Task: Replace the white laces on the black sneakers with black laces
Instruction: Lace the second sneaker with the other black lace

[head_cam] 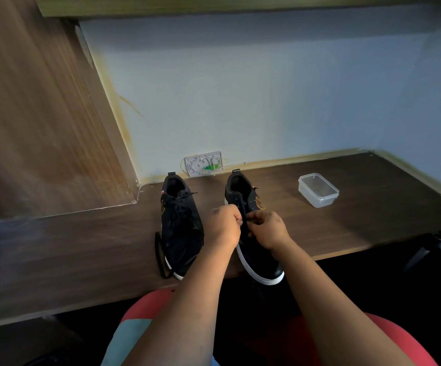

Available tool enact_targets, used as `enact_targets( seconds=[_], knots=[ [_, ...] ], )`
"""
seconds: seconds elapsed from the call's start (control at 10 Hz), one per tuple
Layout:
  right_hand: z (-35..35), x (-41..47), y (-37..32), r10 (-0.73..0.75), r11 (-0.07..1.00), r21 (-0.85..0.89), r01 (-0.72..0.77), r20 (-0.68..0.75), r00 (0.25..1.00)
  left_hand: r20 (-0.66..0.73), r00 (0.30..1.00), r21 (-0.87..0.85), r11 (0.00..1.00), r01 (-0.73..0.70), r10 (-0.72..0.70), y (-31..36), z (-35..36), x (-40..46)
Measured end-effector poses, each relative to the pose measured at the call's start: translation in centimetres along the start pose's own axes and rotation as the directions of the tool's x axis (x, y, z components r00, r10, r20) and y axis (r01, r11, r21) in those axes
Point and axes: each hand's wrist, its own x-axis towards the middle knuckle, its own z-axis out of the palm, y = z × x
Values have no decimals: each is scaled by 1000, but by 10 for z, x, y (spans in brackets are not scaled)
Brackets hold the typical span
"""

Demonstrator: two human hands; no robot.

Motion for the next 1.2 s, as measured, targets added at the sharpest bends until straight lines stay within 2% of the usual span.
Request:
enact_targets(
  seconds=[0.2, 0.3, 0.4, 0.5, 0.6, 0.7, 0.8, 0.9, 1.0, 1.1, 1.2],
  knots=[
    [1, 1, 1, -3, 1000, -24, 3, 6, 1000, -2, 1000, 25, 1000, -8, 8, 3, -3, 0],
    [1, 0, 1, -55, 996, -63, 56, 13, 998, -20, 998, -30, 998, 50, -51, 5, -3, 3],
    [-2, -2, -3, -151, 965, -217, 145, -12, 988, -28, 999, 48, 999, 18, -16, 9, -3, 5],
    [-17, 1, -6, -218, 929, -326, 176, -95, 971, -10, 1000, 45, 999, -5, 6, 11, -8, 8],
    [-49, 10, -6, -128, 977, -201, 74, -269, 955, 17, 998, -137, 989, 62, -60, 7, -8, 13],
    [-75, 20, 0, 185, 800, 600, 36, -303, 935, 110, 974, -377, 899, 223, -196, 3, -8, 16],
    [-73, 18, -1, 234, 53, 996, -71, 57, 971, 162, 966, -427, 869, 251, -200, 2, -11, 15],
    [-53, 12, -7, 102, 685, 726, -64, -8, 995, 150, 971, -429, 873, 232, -185, -1, -9, 16],
    [-29, 9, 1, -302, 847, -428, 314, 99, 948, 135, 975, -425, 879, 216, -174, -2, -6, 16],
    [-25, 10, 2, -349, 788, -508, 349, 99, 932, 126, 978, -426, 881, 203, -165, -4, -5, 17],
    [-47, 21, 5, -108, 990, 59, 130, -288, 951, 123, 980, -413, 889, 196, -159, -6, -5, 18]
  ],
)
